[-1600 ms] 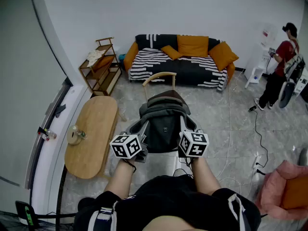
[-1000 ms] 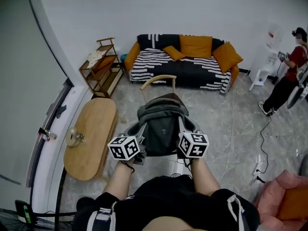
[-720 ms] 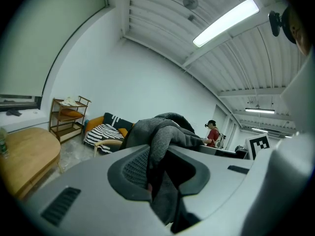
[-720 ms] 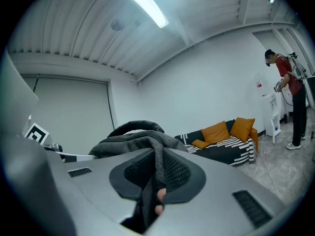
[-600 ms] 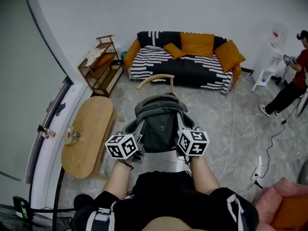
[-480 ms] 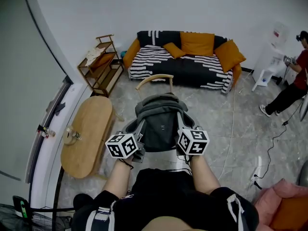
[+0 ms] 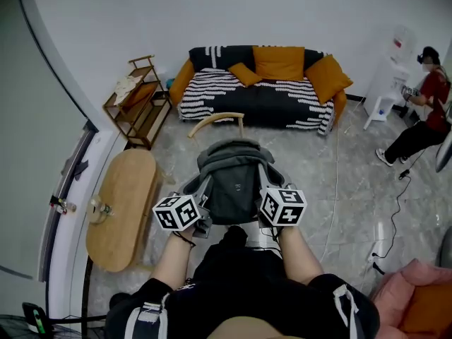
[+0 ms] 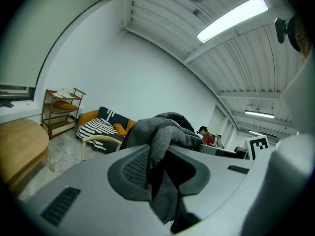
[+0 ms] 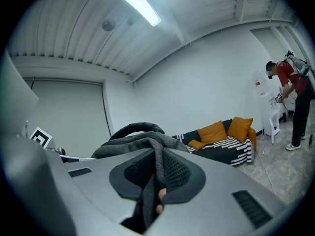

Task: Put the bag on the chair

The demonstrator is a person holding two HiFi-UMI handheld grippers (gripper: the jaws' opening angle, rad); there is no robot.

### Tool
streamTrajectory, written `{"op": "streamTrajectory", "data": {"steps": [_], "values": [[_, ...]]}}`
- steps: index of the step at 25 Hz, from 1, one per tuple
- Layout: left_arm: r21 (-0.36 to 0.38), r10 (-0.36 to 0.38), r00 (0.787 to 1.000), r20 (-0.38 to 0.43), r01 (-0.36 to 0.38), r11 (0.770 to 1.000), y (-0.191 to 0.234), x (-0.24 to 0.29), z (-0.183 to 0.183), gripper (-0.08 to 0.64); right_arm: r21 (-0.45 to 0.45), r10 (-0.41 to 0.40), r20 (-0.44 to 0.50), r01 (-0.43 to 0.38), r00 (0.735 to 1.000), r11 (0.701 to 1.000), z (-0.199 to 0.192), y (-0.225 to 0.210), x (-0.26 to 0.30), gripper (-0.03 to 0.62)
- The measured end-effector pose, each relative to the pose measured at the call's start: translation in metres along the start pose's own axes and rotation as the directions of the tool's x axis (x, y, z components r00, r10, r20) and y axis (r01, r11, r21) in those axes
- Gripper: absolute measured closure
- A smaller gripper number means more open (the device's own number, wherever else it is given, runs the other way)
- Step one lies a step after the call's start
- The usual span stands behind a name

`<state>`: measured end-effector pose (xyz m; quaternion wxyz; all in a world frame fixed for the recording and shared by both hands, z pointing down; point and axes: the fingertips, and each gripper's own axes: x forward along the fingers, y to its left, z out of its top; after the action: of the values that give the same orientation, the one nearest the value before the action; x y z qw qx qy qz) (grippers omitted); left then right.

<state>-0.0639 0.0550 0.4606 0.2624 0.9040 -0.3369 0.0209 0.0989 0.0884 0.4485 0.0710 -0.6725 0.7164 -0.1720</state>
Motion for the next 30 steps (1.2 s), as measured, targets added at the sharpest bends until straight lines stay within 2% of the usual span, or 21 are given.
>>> {"op": "streamTrajectory", "data": {"steps": [6, 11, 17, 22, 26, 30], "values": [[0.014, -0.032, 0.999, -0.024, 0.032, 0.999, 0.017, 0.05, 0.007, 0.47, -0.011, -0.042, 0.005, 0.042, 0.999, 0.999, 0.002, -0.029, 0.036, 0.537], [-0.026, -0.029, 1.0, -0.008, 0.029, 0.999, 0.045, 0.096, 0.023, 0.471, -0.045, -0.058, -0.014, 0.057, 0.998, 0.997, 0.011, -0.047, 0.088, 0.537], [-0.036, -0.032, 0.999, 0.024, 0.033, 0.999, 0.093, 0.147, 0.077, 0.471, -0.076, -0.042, -0.017, 0.04, 0.999, 0.996, 0.043, -0.045, 0.174, 0.537], [-0.012, -0.019, 0.999, 0.047, 0.02, 1.0, 0.138, 0.197, 0.123, 0.469, -0.089, -0.028, -0.028, 0.026, 0.999, 0.996, 0.062, -0.051, 0.255, 0.537], [0.006, -0.004, 0.999, 0.051, 0.003, 1.0, 0.175, 0.237, 0.156, 0.47, -0.079, -0.015, -0.041, 0.011, 0.999, 0.997, 0.072, -0.058, 0.318, 0.537], [-0.017, 0.008, 0.999, 0.052, -0.007, 1.0, 0.217, 0.266, 0.177, 0.469, -0.089, -0.002, -0.062, -0.004, 0.998, 0.996, 0.075, -0.057, 0.379, 0.537]]}}
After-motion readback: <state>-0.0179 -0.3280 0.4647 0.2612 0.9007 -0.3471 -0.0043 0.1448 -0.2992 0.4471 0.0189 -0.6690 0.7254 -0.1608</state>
